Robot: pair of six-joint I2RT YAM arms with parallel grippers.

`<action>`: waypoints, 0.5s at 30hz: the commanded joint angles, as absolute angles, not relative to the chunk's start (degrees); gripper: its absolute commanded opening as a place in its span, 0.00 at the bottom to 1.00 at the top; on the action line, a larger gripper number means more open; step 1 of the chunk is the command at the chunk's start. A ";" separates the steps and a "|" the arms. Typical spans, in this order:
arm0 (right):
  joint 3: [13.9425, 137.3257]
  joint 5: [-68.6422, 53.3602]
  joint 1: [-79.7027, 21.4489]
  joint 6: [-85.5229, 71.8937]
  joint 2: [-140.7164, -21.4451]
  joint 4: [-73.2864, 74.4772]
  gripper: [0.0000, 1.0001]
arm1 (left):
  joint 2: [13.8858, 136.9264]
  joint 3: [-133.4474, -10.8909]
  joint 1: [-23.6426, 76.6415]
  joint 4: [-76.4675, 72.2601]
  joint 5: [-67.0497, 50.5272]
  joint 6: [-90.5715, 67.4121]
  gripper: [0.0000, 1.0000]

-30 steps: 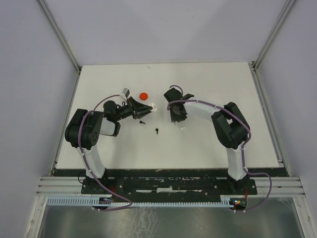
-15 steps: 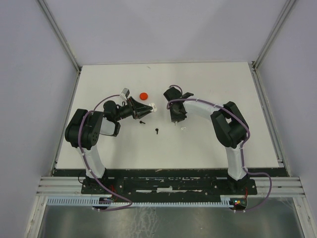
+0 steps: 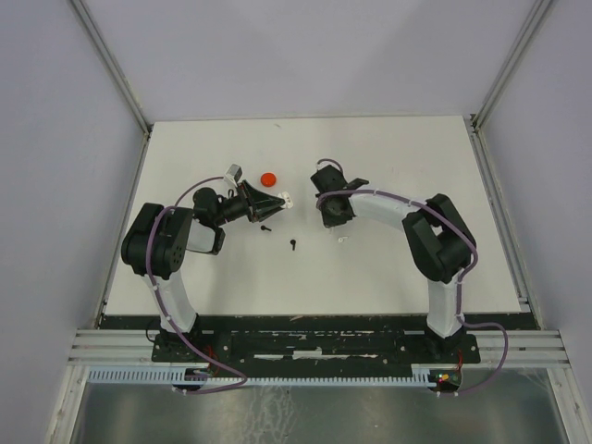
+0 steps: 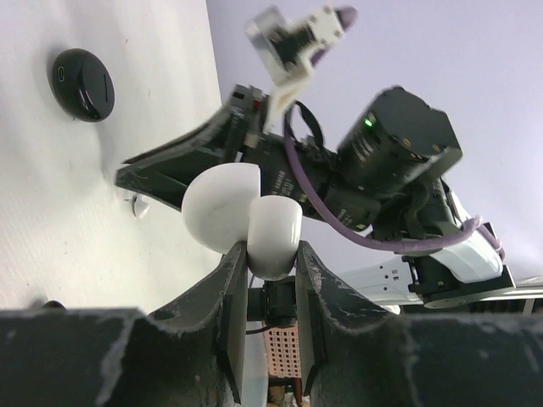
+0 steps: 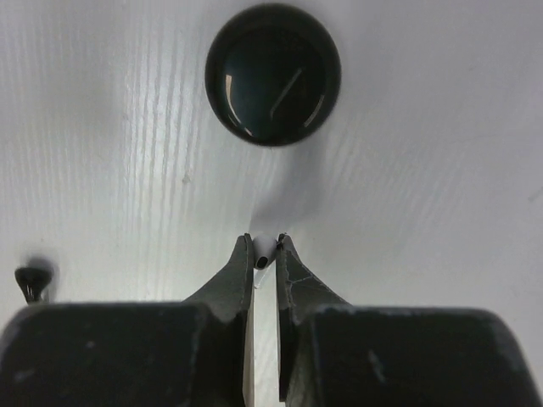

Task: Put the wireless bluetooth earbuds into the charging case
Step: Pick up the earbud from the center of the board.

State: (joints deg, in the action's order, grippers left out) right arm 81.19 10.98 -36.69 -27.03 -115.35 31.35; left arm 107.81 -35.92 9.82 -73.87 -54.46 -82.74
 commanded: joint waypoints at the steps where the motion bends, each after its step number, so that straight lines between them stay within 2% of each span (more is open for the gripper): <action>1: 74.25 13.90 -36.48 -20.78 -102.78 16.61 0.01 | 104.54 -36.55 10.33 -74.69 -54.66 -83.58 0.17; 9: 63.68 7.25 -36.49 -14.06 -93.24 -4.65 0.01 | 105.57 -39.78 14.59 -72.58 -53.45 -84.97 0.16; 15: 54.46 0.33 -36.48 -9.21 -89.83 -24.02 0.01 | 108.05 -39.94 15.13 -77.66 -53.22 -89.47 0.09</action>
State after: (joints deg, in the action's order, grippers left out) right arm 58.00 6.00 -36.62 -14.20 -91.74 -7.66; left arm 107.11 -38.30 14.98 -72.01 -53.95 -84.47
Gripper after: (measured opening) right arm 0.118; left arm 0.323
